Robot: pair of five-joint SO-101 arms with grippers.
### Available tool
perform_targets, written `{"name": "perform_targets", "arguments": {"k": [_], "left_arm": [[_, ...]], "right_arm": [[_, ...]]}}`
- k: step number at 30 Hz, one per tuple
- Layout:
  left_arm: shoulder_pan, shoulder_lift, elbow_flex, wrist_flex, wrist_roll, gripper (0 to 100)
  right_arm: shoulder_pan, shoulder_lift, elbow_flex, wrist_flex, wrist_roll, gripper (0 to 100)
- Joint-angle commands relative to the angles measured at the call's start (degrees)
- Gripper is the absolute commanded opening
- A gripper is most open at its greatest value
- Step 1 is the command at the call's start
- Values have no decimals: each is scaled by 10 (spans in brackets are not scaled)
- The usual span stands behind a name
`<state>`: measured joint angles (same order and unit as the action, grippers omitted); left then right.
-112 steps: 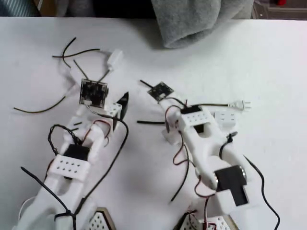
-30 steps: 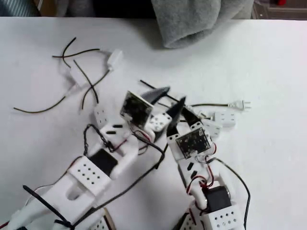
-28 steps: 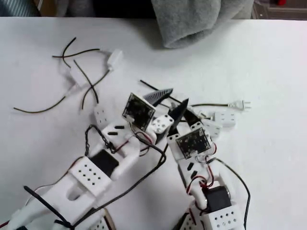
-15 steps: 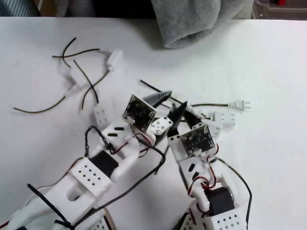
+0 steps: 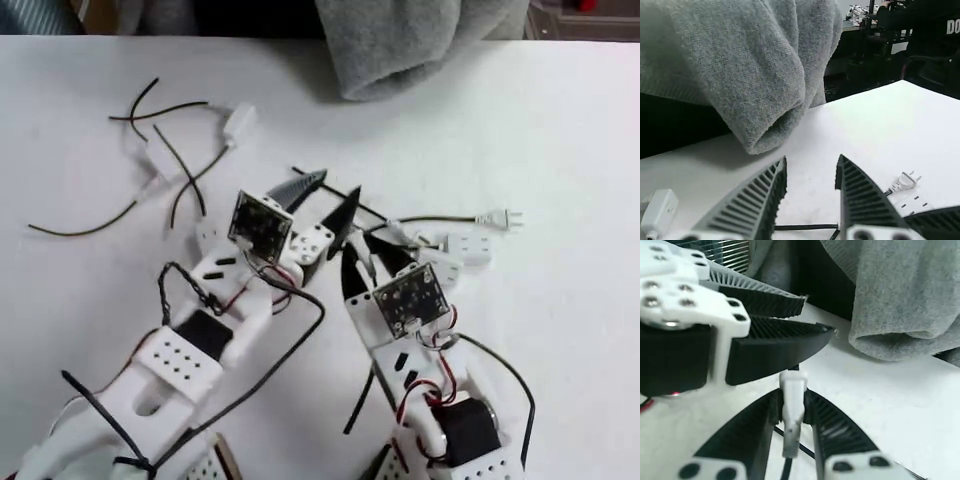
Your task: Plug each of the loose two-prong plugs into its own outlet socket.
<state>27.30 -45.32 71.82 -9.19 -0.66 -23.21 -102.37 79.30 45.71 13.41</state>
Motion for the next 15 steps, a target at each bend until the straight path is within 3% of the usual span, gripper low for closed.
{"name": "perform_targets", "arguments": {"k": [1, 15], "left_arm": [[-7, 0, 2, -4, -7, 166], [-8, 0, 16, -8, -8, 166]], "right_arm": [[4, -9, -47, 7, 1, 19], [36, -9, -51, 13, 1, 19]]}}
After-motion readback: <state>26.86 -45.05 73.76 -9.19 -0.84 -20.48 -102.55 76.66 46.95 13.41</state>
